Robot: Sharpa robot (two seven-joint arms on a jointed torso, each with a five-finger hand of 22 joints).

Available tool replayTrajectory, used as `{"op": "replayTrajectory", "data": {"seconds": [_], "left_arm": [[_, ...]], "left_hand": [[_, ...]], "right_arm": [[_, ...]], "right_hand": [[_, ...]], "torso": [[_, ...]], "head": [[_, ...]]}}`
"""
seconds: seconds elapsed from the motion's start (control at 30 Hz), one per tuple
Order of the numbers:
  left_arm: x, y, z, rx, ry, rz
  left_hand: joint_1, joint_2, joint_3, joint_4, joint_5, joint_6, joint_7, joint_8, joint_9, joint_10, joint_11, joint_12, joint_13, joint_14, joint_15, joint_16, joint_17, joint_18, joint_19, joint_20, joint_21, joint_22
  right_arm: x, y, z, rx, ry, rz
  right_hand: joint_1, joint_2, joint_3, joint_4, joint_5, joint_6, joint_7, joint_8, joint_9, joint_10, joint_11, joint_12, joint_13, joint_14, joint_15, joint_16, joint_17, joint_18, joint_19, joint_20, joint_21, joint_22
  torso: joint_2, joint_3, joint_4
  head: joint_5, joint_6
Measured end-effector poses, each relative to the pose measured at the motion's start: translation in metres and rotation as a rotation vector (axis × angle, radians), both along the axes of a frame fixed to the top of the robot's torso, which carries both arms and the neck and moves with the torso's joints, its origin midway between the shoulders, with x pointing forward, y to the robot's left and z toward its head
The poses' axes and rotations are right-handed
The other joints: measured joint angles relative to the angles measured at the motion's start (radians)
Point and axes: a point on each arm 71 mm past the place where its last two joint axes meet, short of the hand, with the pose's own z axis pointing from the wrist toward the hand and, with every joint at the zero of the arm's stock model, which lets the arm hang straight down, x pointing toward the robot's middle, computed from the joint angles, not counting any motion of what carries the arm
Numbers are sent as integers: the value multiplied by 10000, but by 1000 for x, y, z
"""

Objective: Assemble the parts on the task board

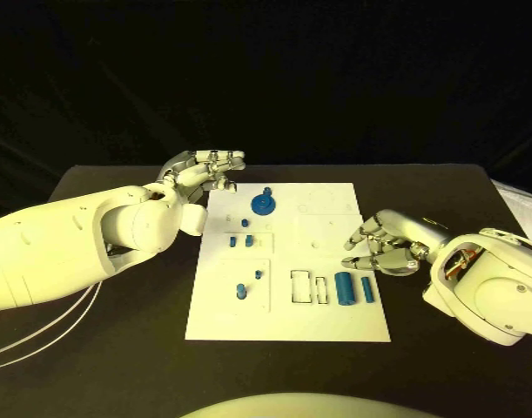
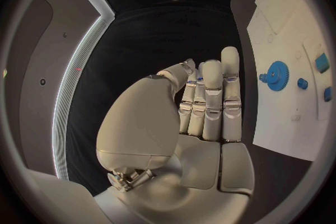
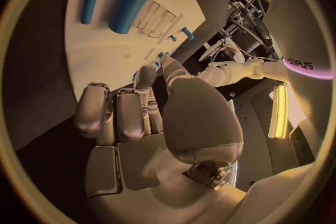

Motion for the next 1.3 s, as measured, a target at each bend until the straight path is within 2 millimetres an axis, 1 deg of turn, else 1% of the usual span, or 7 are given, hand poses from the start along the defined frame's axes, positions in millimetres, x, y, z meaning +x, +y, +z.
{"op": "replayTrajectory", "data": {"seconds": [0.1,0.2,0.3,0.37,0.5,0.7,1.3], "left_arm": [[0,0,-1,4,27,10],[-1,0,-3,5,64,10],[-1,0,-4,2,79,3],[-1,0,-5,2,89,0],[-1,0,-5,2,104,-3],[-1,1,-6,5,112,3],[-2,3,-6,14,120,25]], "left_hand": [[0,0,0,0,0,0,0,0,0,0,0,0,0,0,0,0,0,1,0,0,0,0],[0,0,0,0,0,0,0,0,0,0,0,0,-1,0,0,0,0,0,0,0,0,0],[0,0,0,0,0,0,0,0,1,0,0,0,-1,0,0,0,1,1,0,0,0,0],[0,0,0,0,0,0,0,0,1,0,0,0,-1,0,0,0,1,1,0,0,0,0],[0,0,0,0,0,0,0,0,1,0,0,0,-2,0,0,0,1,1,0,0,1,0],[0,0,0,0,0,0,0,0,2,0,0,0,-2,0,0,0,2,1,0,0,1,1],[0,0,0,0,0,0,0,-1,2,0,0,0,-3,0,0,0,3,1,0,0,1,1]], "right_arm": [[-1,-9,-3,-251,216,-440],[-2,-14,-7,-513,432,-757],[-4,-14,-13,-740,654,-913],[-5,-12,-17,-849,762,-945],[-6,-7,-23,-1017,928,-947],[-7,1,-33,-1183,1132,-896],[-7,10,-47,-2052,1246,-675]], "right_hand": [[-91,91,-327,269,307,-55,-54,154,37,0,0,657,845,0,0,37,86,0,-1,0,45,59],[-158,158,-542,484,387,-55,-54,241,62,0,0,905,1207,0,0,65,109,0,-2,-1,45,76],[-202,202,-748,690,389,-126,-32,323,80,-35,35,963,1396,-1,1,65,114,0,-2,-1,45,95],[-212,212,-879,821,389,-138,-42,343,89,-70,0,965,1470,0,1,103,114,0,-2,-1,58,95],[-548,272,-1276,1175,286,-208,-43,464,120,-70,1,1066,1674,0,1,103,123,0,-3,-2,82,112],[-608,263,-1406,1185,225,-209,-43,535,130,-70,1,1121,1792,-1,1,142,135,0,-3,-1,82,122],[-606,262,-1597,1187,133,-208,-43,651,173,-70,1,1128,1894,-1,1,142,145,1,-4,-2,82,141]], "torso": [[-29,13,-26],[-56,25,-42],[-73,31,-44],[-75,31,-42],[-75,29,-38],[-72,18,-41],[-71,19,-50]], "head": [[-29,6],[-48,8],[-54,9],[-56,0],[-56,-31],[-30,-56],[13,-174]]}}
